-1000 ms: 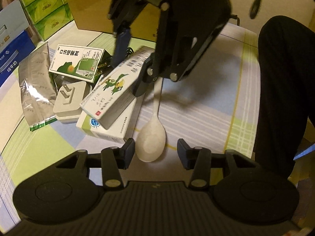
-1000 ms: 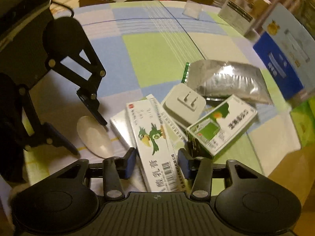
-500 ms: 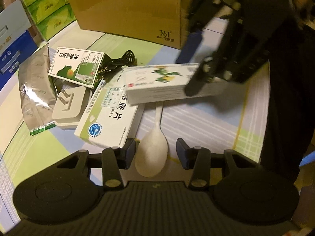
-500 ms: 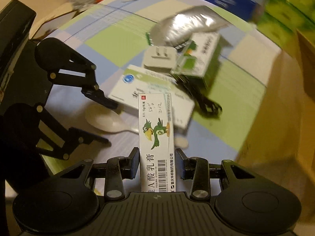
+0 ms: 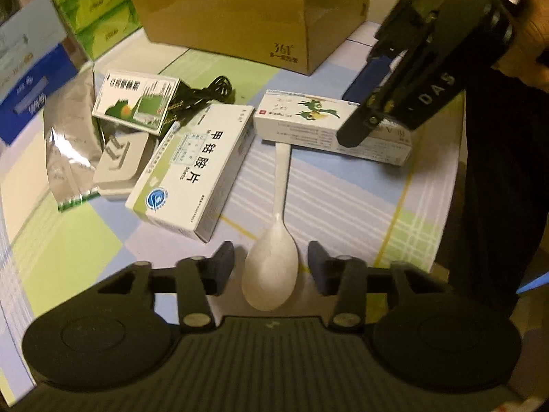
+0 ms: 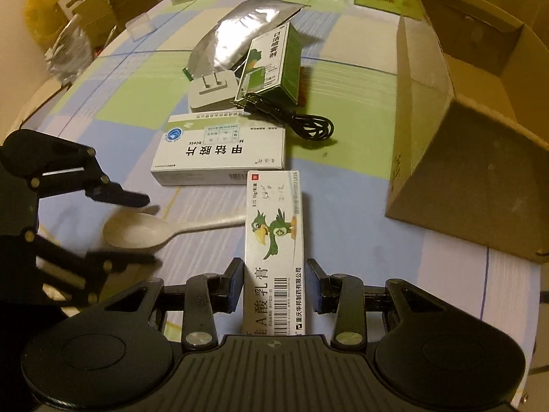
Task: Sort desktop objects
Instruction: 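Lift the spoon and parrot box and carry both toward the cardboard box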
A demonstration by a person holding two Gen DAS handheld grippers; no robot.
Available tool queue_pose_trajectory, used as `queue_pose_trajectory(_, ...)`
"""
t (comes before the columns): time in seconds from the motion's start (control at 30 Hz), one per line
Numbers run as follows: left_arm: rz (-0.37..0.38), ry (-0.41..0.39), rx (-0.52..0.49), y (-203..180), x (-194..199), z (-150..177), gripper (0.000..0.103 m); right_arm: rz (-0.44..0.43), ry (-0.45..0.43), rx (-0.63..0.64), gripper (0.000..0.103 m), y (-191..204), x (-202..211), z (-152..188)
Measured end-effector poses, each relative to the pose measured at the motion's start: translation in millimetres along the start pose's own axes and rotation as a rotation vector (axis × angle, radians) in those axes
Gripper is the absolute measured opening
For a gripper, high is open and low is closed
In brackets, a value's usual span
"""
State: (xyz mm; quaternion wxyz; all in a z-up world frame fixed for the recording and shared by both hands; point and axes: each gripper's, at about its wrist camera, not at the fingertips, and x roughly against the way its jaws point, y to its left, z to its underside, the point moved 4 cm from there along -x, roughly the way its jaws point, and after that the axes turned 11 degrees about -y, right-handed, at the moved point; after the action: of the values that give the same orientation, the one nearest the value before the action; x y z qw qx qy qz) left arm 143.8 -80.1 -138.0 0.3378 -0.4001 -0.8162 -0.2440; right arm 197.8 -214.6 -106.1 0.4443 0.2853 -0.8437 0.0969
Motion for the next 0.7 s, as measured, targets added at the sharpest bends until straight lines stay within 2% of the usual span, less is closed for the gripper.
queue_pose_trajectory(0.27, 0.043, 0.011, 0.000, 5.6, -1.7, -0.3, 0.042, 0.024, -0.040, 0.002, 0.036, 0.1, -0.5, 5.7)
queue_pose_trajectory(0.33, 0.062, 0.018, 0.020, 8.2, -2.4, -0.4, 0.038, 0.027, -0.049, -0.001, 0.036, -1.1, -0.5, 6.5)
queue_pose_trajectory(0.4, 0.073, 0.020, 0.029, 8.7, -1.9, 0.2, 0.030, 0.031, -0.053, 0.006, 0.036, -1.2, -0.4, 7.4)
queue_pose_trajectory(0.7, 0.071, 0.020, 0.044, 6.5, 3.5, 4.0, 0.028, 0.027, -0.059, -0.007, 0.039, -3.1, -7.7, 13.3)
